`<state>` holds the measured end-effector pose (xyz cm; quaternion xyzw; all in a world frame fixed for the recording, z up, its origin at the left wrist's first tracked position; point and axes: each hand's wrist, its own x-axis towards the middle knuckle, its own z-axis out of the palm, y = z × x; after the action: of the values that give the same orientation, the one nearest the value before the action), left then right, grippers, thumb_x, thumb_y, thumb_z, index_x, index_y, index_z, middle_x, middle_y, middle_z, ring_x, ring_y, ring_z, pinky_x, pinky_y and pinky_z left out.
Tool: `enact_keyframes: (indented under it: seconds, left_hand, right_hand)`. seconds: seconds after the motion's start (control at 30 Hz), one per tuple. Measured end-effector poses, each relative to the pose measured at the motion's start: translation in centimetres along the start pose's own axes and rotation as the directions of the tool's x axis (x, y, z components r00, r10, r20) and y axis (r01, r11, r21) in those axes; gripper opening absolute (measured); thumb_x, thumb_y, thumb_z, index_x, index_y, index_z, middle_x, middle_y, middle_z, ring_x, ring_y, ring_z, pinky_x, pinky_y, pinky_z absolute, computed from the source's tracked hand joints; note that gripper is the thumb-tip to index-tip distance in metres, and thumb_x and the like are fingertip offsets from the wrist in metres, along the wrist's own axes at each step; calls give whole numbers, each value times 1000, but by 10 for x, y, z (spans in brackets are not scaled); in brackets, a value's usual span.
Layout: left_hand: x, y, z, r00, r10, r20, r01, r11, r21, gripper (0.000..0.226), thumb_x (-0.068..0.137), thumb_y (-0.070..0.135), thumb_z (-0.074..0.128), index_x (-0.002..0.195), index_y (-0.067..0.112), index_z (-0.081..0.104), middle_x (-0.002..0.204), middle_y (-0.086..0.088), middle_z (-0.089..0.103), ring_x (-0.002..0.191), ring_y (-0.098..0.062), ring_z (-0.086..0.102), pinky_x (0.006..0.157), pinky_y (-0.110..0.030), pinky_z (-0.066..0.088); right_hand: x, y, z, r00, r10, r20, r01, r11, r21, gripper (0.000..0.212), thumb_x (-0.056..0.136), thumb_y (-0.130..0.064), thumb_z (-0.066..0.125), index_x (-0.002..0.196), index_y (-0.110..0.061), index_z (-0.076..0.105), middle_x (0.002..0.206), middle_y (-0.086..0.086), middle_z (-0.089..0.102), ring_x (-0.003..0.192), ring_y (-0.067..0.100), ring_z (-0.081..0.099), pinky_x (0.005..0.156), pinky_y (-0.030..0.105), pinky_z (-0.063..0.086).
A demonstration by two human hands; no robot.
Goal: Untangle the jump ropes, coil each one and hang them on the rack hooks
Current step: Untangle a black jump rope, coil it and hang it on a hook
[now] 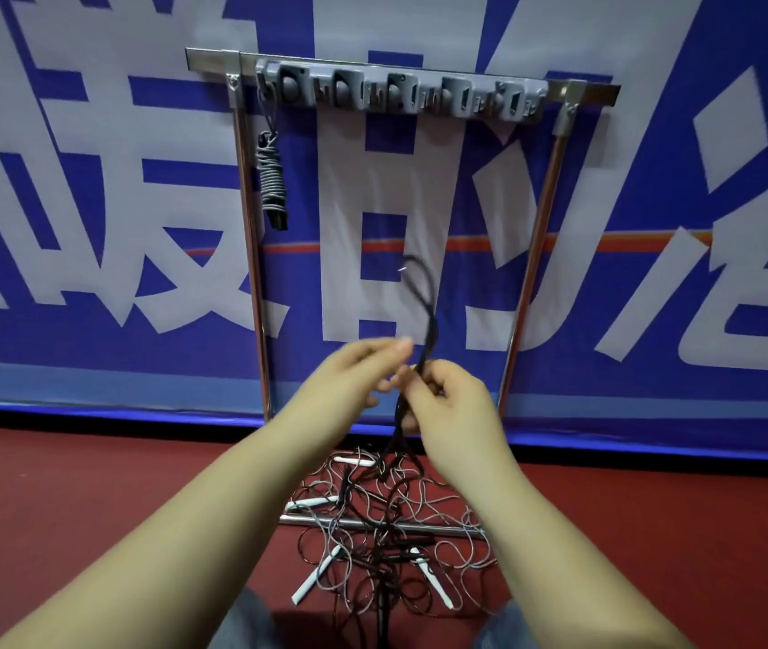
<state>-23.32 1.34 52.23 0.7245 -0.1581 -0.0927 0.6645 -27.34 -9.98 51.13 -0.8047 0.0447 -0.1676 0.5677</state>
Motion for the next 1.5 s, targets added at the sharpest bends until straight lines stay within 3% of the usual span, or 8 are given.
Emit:
enact_keyframes:
  seconds: [0.1,0.27,0.57,0.73,1.07,1.2,1.3,1.5]
  left_hand:
    - [-7,-19,16,980,-55,191,59,998,-13,36,99,35,40,91,28,75,87,7,74,89,-7,68,100,-38,43]
    - [-14,-20,21,992,26,120,-19,998,-56,36,99,32,39,87,5,60,48,9,33,45,-7,30,50,-24,25]
    - [-17,-22,15,989,9,149,33,961,-275,31,101,16,33,75,12,50,48,9,29,44,-7,25,51,-22,25]
    - [-11,-10,16,997,-50,-57,9,823,-568,28,101,17,34,77,12,48,43,9,30,37,-4,26,40,-15,29]
    - [-6,-20,-19,940,-85,-330,-119,826,-551,25,102,18,37,84,9,52,55,2,61,49,-9,61,51,-20,52]
    - [-9,-37,-9,975,-88,-202,-14,892,-453,34,102,33,30,90,16,57,73,1,69,61,-9,67,64,-24,53]
    - [-13,-63,15,982,-188,5,182,943,-280,47,91,55,41,76,17,65,63,5,67,73,-17,65,70,-26,51]
    - [-39,-69,25,994,-22,111,22,1000,0,37,95,41,37,69,26,58,56,5,41,57,-16,38,60,-30,35]
  right_hand:
    - [6,-7,-4,994,100,-54,-82,961,262,21,92,-25,56,77,-11,60,64,3,60,60,14,57,60,31,50]
    - [12,-16,-15,987,111,-118,-50,902,429,17,93,-18,54,80,-7,58,57,1,52,45,3,53,53,22,54]
    - [17,-18,-36,982,161,-98,-79,823,562,24,96,-26,47,90,-8,62,73,5,59,58,7,61,58,20,55]
    - [-21,17,9,939,150,309,-225,948,224,32,97,-38,38,86,-27,65,81,-1,63,81,14,59,82,37,50]
    - [-24,27,4,902,19,431,44,990,-135,24,98,-25,42,80,-28,57,59,-10,49,57,5,48,67,26,44]
    - [-20,26,10,957,75,280,-153,951,269,27,99,-11,37,77,-15,52,49,-8,47,50,8,46,63,27,38]
    - [-10,13,9,957,133,259,-282,642,713,26,99,-9,34,78,-8,49,47,-5,44,45,8,43,55,23,40]
    - [10,2,-13,985,145,89,-165,686,708,25,99,-10,37,82,-9,55,55,-3,54,49,7,55,62,23,48]
